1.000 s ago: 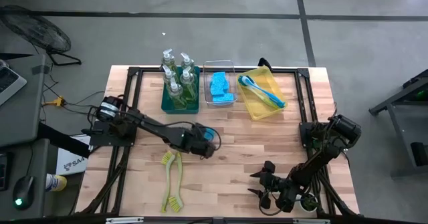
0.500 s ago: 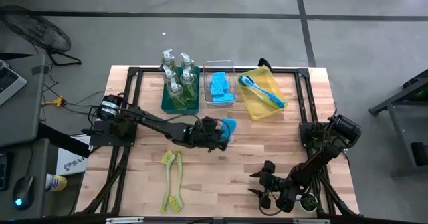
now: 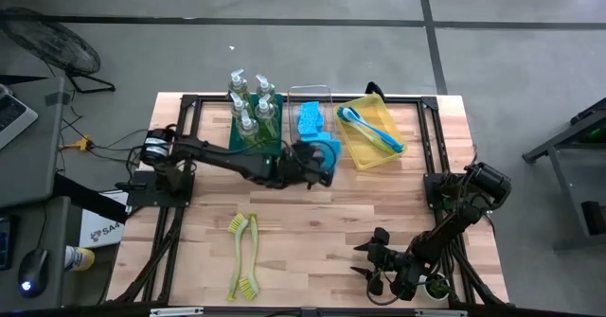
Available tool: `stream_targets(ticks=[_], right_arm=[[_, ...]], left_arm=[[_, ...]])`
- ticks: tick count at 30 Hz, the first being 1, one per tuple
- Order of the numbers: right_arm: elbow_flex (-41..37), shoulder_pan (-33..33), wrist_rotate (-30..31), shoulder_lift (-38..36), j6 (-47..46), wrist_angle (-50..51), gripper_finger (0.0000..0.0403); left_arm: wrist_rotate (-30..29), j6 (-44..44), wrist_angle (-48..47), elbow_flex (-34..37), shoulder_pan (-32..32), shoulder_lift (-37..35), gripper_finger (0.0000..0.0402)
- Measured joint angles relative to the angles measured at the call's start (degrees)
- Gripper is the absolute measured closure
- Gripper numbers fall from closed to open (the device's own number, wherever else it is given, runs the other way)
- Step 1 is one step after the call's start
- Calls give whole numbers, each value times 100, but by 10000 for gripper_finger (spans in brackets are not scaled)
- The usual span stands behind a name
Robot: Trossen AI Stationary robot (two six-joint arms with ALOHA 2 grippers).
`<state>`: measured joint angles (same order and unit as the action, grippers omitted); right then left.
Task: Pick & Place Kitchen Sink Supplies
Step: Put the blue sponge into the transparent bin
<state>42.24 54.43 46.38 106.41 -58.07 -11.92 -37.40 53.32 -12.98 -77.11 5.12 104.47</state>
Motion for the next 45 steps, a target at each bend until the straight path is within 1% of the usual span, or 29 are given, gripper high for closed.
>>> stream_targets(ticks=[4,16,26,38,45], right_arm=[[1,0,-25,0,2,0,124],[2,0,-25,0,-35,0,124],[2,0,18,0,-35,2,124],[2,-2,18,0,4,15,124],[2,-2,18,0,5,20,124]], left_arm=[[-53,51,-433,-162,-252,0,401],[-129,42,-524,-240,-910,0,401],[-272,-256,-509,-229,-1281,115,402],[-550,-258,-382,-232,-1338,464,400],[-580,-255,-349,-229,-1338,466,375]])
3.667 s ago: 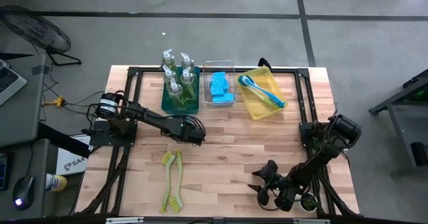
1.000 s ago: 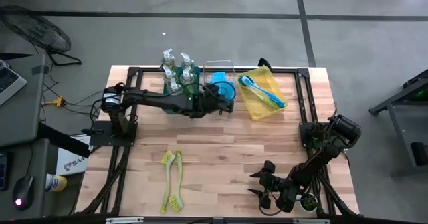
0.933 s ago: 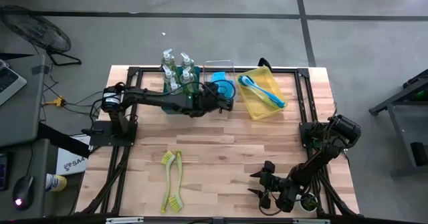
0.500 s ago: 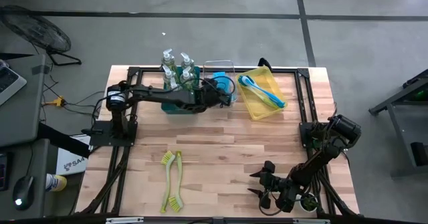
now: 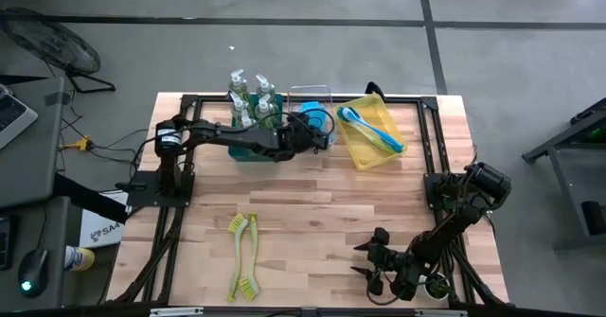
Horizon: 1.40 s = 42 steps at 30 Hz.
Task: Pick & Place Kitchen Sink Supplies
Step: Put the blue sponge into the transparent bin, then put the yellow dish brush into the yellow bin
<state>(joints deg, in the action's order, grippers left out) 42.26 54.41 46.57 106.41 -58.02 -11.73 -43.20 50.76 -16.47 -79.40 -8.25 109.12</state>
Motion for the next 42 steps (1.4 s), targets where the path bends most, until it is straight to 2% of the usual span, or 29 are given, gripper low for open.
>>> stream_targets(ticks=[6,13,18,24,30,37,42], right_arm=[[2,0,-2,-2,-2,2,124],[0,0,-20,0,-17,2,124],[0,0,-47,0,-20,1,124],[1,0,-81,-1,-43,1,124],[0,0,-100,0,-63,0,124],[2,2,-252,0,-108,0,124],[0,2,-302,-2,-166,2,124]], left_arm=[[18,-142,-7,0,0,0,342],[261,-144,-17,0,0,0,280],[802,-318,5,0,0,0,244],[1453,-1101,-8,-125,65,0,239],[1455,-1840,-127,-447,385,-2,239],[1415,-2007,-1459,-1008,869,-7,239],[1246,-1252,-2793,-1326,1455,-11,239]])
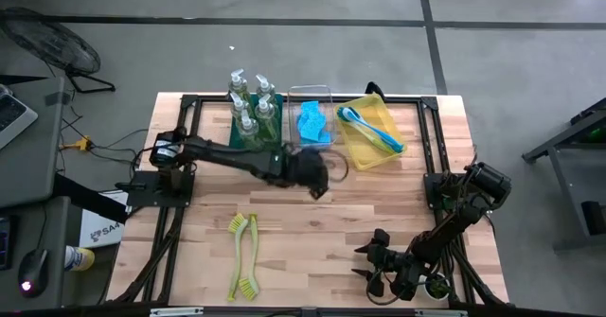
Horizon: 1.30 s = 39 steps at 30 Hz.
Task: Pick & Place Kitchen Sink Supplies
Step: Put the yellow dish brush into the yellow bin
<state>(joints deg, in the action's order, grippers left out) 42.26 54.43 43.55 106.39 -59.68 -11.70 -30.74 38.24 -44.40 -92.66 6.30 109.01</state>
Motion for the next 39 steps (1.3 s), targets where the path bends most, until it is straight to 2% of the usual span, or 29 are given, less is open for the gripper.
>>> stream_targets(ticks=[6,20,25,28,32,39], right_arm=[[0,9,-44,2,-70,0,124],[0,11,-159,2,-92,0,124],[0,28,-212,2,-92,0,124],[0,58,-212,2,-92,0,124],[0,114,-212,2,-92,-2,124],[0,162,-212,2,-179,-2,124]], left_arm=[[-430,1171,-965,-44,856,0,239],[-819,4464,-2287,-44,2654,0,239],[-500,5711,-2733,-44,3121,0,239],[-64,6341,-2934,-44,3338,0,239],[563,6888,-3060,-44,3558,0,239],[974,7584,-3063,84,3848,0,239]])
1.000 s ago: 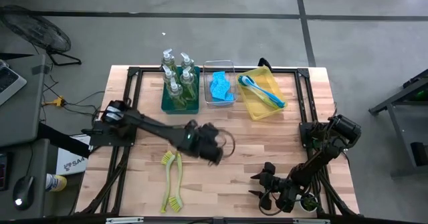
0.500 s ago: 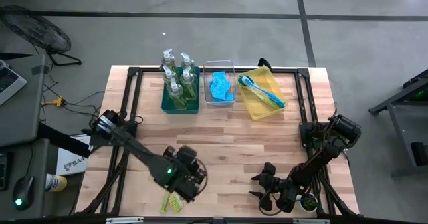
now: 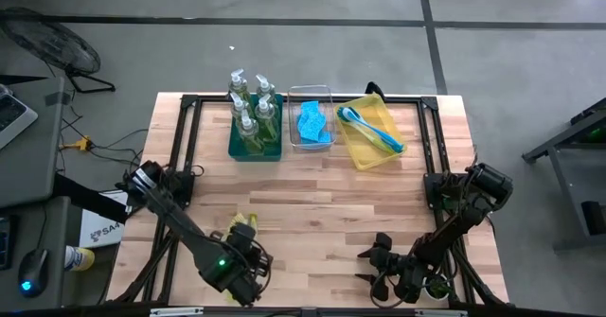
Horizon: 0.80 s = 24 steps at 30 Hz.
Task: Pick & Place Kitchen Sink Supplies
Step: Put the yellow dish brush into the yellow bin
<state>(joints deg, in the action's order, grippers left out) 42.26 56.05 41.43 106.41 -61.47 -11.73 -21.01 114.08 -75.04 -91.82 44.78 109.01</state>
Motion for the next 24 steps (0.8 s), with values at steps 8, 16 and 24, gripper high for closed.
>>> stream_targets(ticks=[8,16,24], right_arm=[[0,0,7,0,0,0,124],[0,0,13,0,0,0,124],[1,0,4,2,0,0,124]], left_arm=[[789,928,52,702,157,0,239],[876,1030,854,1238,135,0,239],[1221,1174,1838,1794,137,0,239]])
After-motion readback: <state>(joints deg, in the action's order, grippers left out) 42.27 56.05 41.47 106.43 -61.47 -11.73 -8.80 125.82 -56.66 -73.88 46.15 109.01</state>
